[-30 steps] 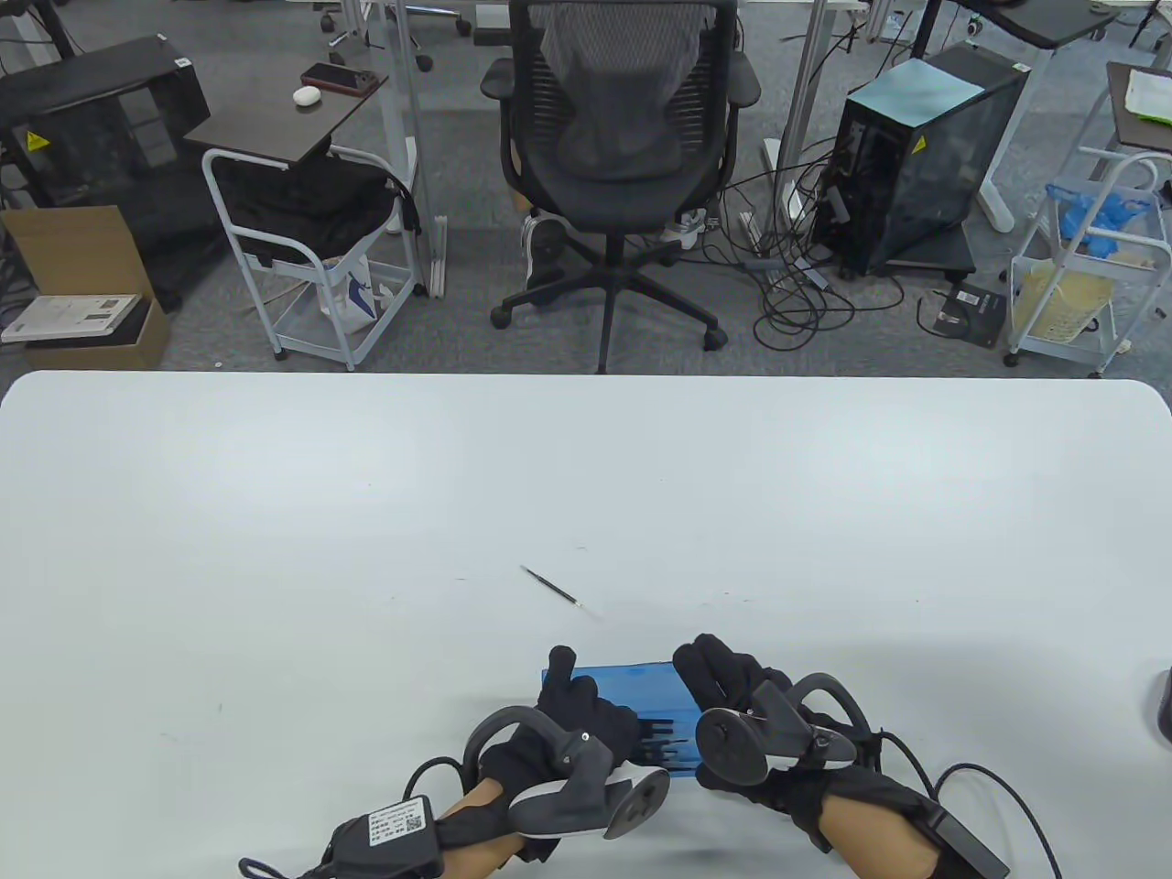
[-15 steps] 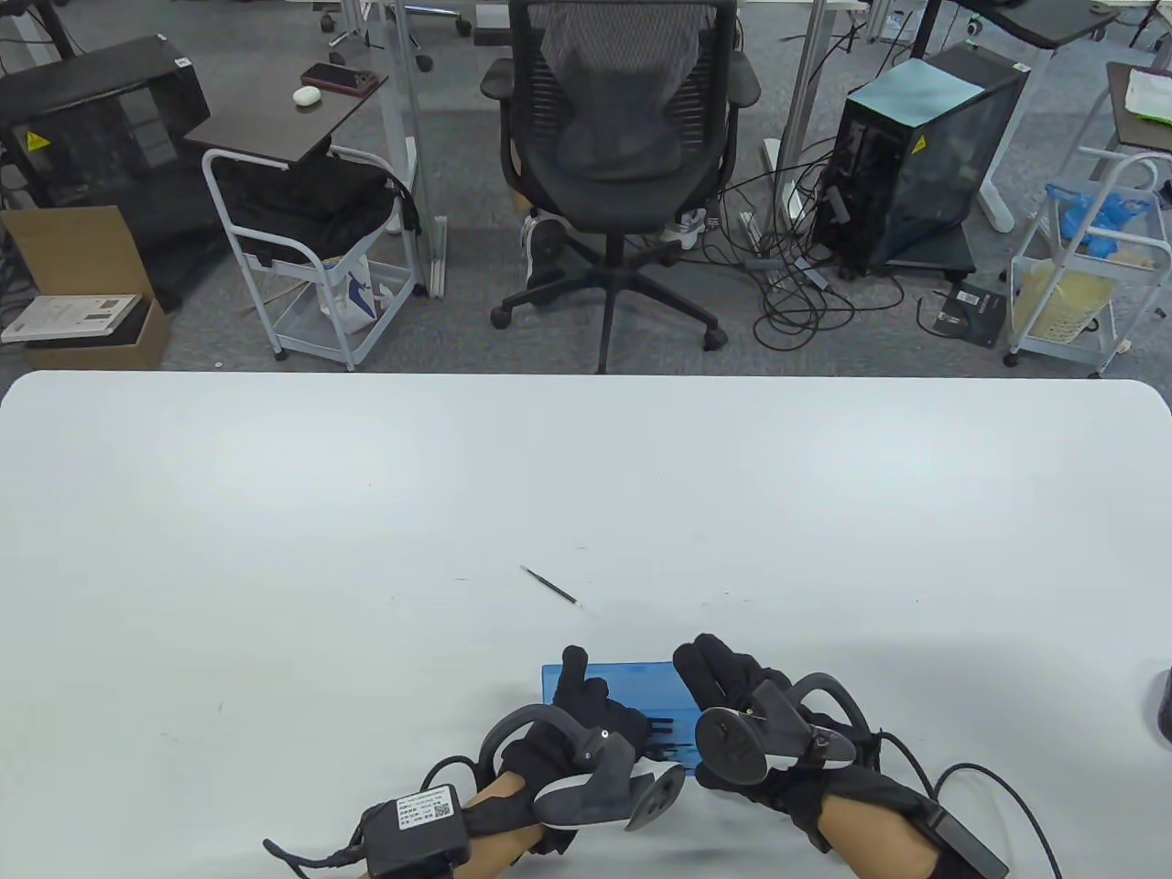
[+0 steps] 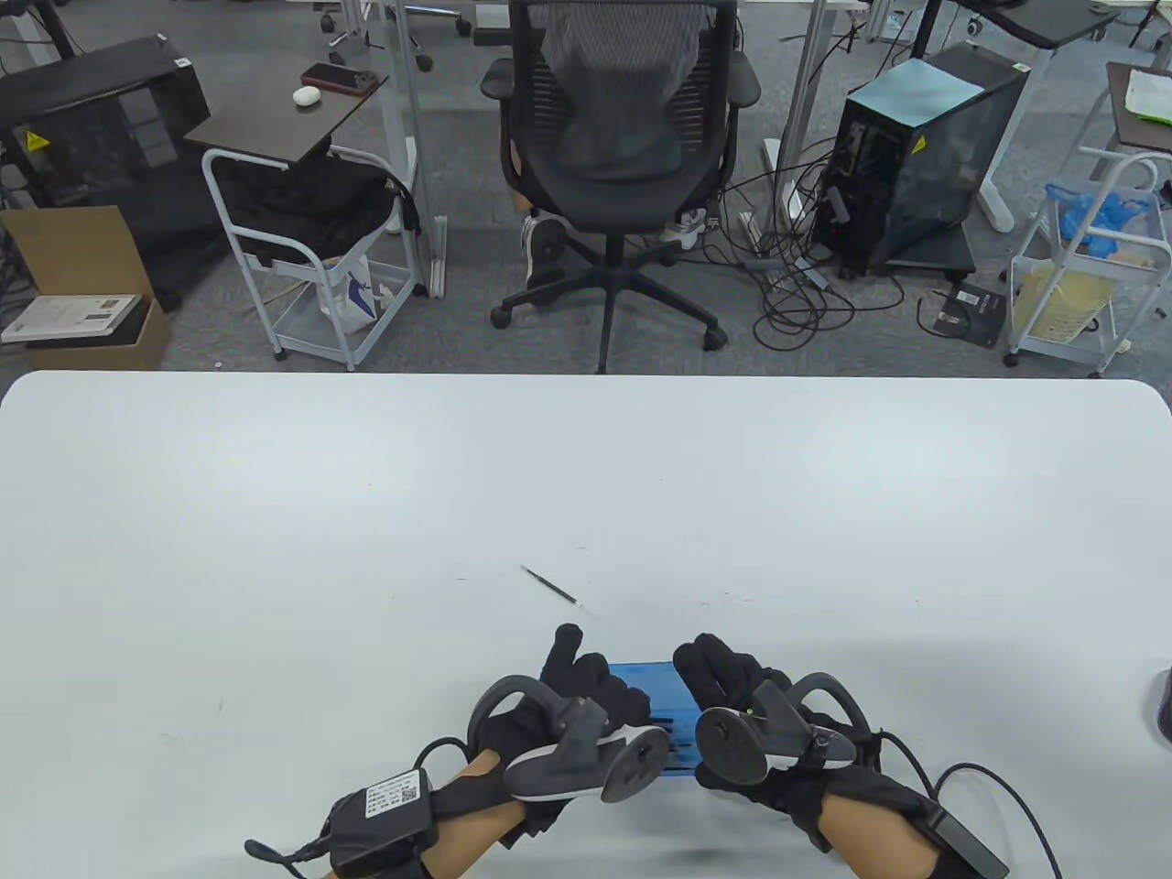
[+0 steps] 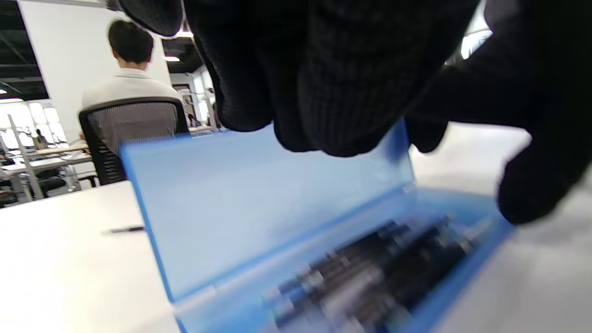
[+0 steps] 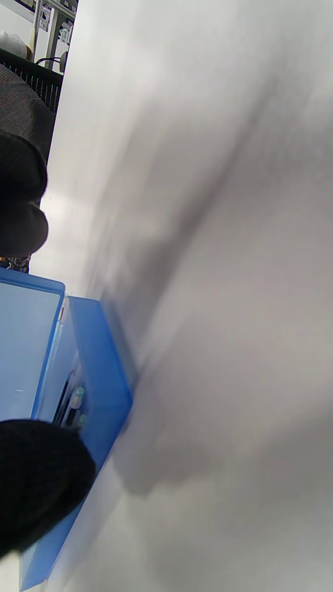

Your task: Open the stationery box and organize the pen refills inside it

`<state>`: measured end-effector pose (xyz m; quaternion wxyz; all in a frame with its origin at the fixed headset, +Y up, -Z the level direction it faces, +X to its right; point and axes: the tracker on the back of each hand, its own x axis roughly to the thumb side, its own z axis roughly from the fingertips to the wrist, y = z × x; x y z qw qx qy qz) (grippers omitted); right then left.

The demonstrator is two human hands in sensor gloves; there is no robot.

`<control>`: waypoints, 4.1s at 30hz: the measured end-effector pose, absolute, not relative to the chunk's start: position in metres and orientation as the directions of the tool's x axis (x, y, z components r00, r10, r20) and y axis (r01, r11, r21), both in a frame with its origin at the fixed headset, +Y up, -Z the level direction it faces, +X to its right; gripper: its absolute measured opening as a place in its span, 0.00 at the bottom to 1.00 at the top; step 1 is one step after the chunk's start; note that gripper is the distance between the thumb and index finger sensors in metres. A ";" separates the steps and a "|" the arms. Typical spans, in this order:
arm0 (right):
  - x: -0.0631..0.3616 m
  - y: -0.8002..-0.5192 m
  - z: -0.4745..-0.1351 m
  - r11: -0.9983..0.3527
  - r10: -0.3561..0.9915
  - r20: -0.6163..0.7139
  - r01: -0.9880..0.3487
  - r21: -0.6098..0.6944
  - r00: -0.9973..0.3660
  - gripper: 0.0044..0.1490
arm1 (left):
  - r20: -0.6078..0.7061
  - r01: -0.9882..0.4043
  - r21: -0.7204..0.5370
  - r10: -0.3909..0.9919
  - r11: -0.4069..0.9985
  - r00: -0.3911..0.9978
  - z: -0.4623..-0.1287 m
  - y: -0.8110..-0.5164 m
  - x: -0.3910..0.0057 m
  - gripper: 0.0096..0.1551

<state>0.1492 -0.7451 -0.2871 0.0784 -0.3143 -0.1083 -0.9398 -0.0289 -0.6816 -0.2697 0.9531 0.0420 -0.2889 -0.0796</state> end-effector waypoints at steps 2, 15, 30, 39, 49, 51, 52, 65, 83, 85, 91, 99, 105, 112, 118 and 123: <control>0.149 -0.745 -0.287 -0.964 -0.081 0.608 0.217 0.153 -0.790 0.80 | 0.508 0.126 0.143 -0.182 0.982 0.842 -0.280 -0.671 -0.035 0.28; 0.149 -0.745 -0.287 -0.964 -0.080 0.607 0.217 0.155 -0.791 0.80 | 0.339 0.189 0.099 -0.212 0.977 0.916 -0.366 -0.688 -0.051 0.32; 0.150 -0.746 -0.288 -0.964 -0.065 0.611 0.207 0.165 -0.789 0.80 | 0.392 0.300 0.082 -0.307 0.950 0.867 -0.412 -0.743 -0.050 0.33; 0.150 -0.746 -0.288 -0.964 -0.062 0.611 0.206 0.167 -0.789 0.80 | 0.398 0.310 0.059 -0.307 0.949 0.864 -0.420 -0.752 -0.046 0.31; 0.150 -0.745 -0.288 -0.964 -0.059 0.610 0.204 0.170 -0.790 0.80 | 0.420 0.316 0.037 -0.302 0.948 0.856 -0.421 -0.750 -0.045 0.27; 0.150 -0.745 -0.289 -0.964 -0.060 0.610 0.204 0.170 -0.790 0.80 | 0.428 0.321 0.022 -0.299 0.947 0.853 -0.421 -0.750 -0.045 0.28; 0.150 -0.745 -0.289 -0.964 -0.060 0.610 0.205 0.170 -0.790 0.80 | 0.429 0.321 0.012 -0.295 0.947 0.854 -0.421 -0.750 -0.045 0.29; 0.151 -0.745 -0.289 -0.964 -0.056 0.610 0.203 0.174 -0.791 0.80 | 0.405 0.243 0.031 -0.234 0.970 0.884 -0.413 -0.719 -0.053 0.33; 0.150 -0.745 -0.289 -0.964 -0.064 0.609 0.207 0.167 -0.790 0.80 | 0.572 0.123 0.248 -0.247 0.961 0.782 -0.265 -0.665 -0.025 0.32; 0.150 -0.745 -0.289 -0.964 -0.066 0.609 0.208 0.165 -0.790 0.80 | 0.587 0.131 0.236 -0.249 0.963 0.771 -0.253 -0.678 -0.018 0.32; 0.150 -0.745 -0.289 -0.964 -0.072 0.608 0.211 0.161 -0.791 0.80 | 0.605 0.182 0.240 -0.293 0.954 0.740 -0.243 -0.710 -0.002 0.32; 0.150 -0.745 -0.289 -0.964 -0.071 0.609 0.211 0.160 -0.790 0.80 | 0.604 0.214 0.202 -0.294 0.956 0.741 -0.248 -0.728 0.011 0.32; 0.150 -0.745 -0.288 -0.964 -0.071 0.609 0.211 0.160 -0.790 0.80 | 0.601 0.246 0.186 -0.308 0.951 0.737 -0.251 -0.736 0.016 0.32; 0.150 -0.745 -0.288 -0.964 -0.071 0.609 0.211 0.161 -0.790 0.80 | 0.611 0.239 0.174 -0.295 0.955 0.734 -0.251 -0.733 0.014 0.32; 0.150 -0.745 -0.288 -0.965 -0.078 0.610 0.214 0.153 -0.789 0.80 | 0.624 0.079 0.219 -0.202 0.973 0.755 -0.248 -0.698 0.001 0.30; 0.148 -0.744 -0.283 -0.966 -0.123 0.606 0.235 0.109 -0.786 0.79 | 0.553 0.024 0.247 -0.161 0.969 0.817 -0.262 -0.668 -0.013 0.29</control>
